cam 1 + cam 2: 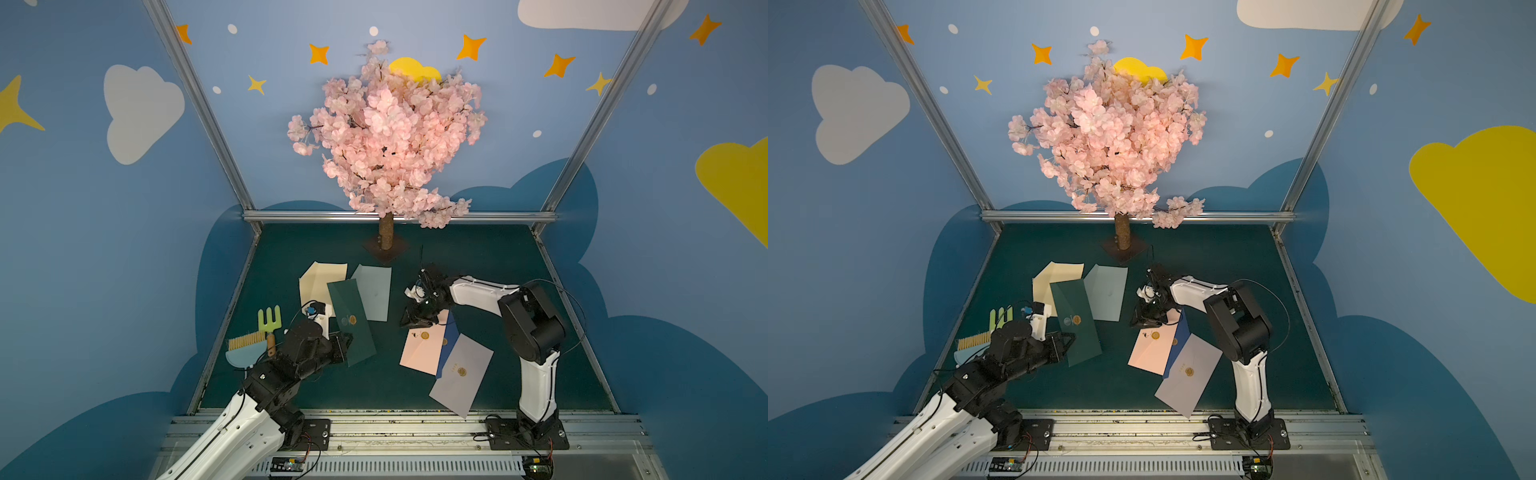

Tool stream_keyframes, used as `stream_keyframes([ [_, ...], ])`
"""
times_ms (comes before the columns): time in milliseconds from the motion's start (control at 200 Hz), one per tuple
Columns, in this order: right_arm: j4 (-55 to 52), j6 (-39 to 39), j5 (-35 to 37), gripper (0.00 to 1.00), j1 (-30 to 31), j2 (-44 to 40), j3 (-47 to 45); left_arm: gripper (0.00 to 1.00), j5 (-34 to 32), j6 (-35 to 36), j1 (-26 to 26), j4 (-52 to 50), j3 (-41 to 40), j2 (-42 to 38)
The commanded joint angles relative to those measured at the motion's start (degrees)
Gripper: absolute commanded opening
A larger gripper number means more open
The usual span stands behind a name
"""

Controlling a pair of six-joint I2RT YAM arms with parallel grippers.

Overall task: Open the envelope
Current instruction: Adjust the envelope at the center of the board.

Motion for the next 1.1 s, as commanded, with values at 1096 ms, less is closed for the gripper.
stream_keyframes([
  [1096,-23.56,11.03,23.37,0.44,10.38,-45.0,-28.61,0.03,5.68,0.67,1.9,5.73,0.14,3.01],
])
